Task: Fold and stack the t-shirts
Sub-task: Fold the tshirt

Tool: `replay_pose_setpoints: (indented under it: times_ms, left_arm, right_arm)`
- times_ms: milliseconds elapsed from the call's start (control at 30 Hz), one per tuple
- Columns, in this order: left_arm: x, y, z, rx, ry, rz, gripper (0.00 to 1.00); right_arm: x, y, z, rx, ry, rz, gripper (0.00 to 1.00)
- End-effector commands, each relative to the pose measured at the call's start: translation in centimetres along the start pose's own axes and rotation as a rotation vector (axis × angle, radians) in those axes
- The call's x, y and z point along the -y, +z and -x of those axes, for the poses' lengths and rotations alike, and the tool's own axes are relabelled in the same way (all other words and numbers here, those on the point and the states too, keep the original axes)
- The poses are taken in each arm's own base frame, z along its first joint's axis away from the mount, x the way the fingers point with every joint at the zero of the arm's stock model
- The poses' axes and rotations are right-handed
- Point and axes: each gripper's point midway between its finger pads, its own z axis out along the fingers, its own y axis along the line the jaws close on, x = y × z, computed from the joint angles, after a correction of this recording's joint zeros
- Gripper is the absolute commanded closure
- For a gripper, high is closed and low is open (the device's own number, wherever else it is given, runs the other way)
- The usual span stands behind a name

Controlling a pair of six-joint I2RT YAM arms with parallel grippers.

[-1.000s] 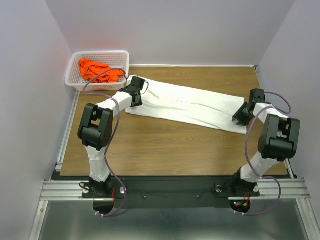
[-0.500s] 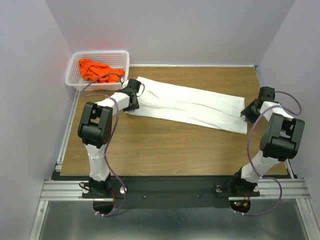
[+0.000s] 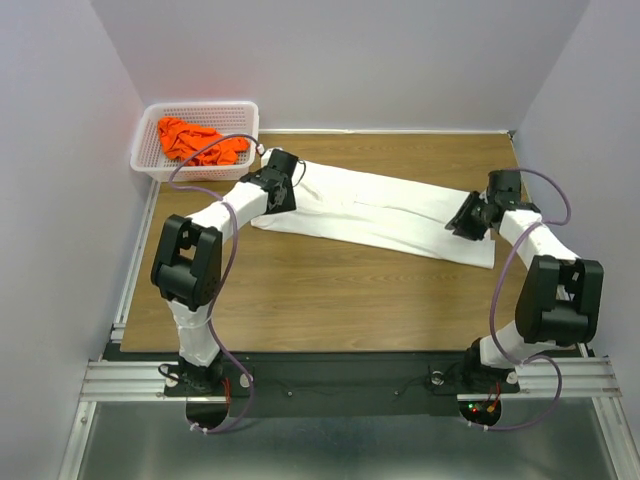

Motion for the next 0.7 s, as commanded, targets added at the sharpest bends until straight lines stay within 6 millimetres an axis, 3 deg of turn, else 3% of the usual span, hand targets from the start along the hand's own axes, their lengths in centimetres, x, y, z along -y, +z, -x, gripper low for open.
replay_pose_setpoints:
  times_ms: [0, 100, 200, 433, 567, 667]
  left_arm:
    - [0.4, 1.2, 0.4, -0.013, 0.004, 0.013, 0.54]
    - [-0.3, 2.9, -0.8, -0.046, 0.018, 0.054, 0.59]
    - [-2.2, 4.5, -3.1, -0.12, 0.017, 0.103, 0.6]
    - [-5.3, 5.2, -5.9, -0.195, 0.005, 0.145, 0.63]
    - [-6.1, 5.4, -6.3, -0.212, 0.007, 0.155, 0.64]
    - [-5.9, 5.1, -5.8, -0.205, 0.012, 0.145, 0.63]
  right_arm:
    - [1.8, 1.2, -2.5, -0.075, 0.041, -0.057, 0.64]
    - [3.4, 2.1, -3.6, -0.106, 0.053, -0.112, 0.64]
    - [6.3, 2.6, -4.0, -0.105, 0.103, -0.204, 0.64]
    - [11.2, 2.3, -4.6, -0.088, 0.232, -0.325, 0.63]
    - [12.1, 1.1, -3.8, -0.028, 0.233, -0.365, 0.62]
    - [11.3, 0.3, -2.9, 0.0, 0.202, -0.326, 0.6]
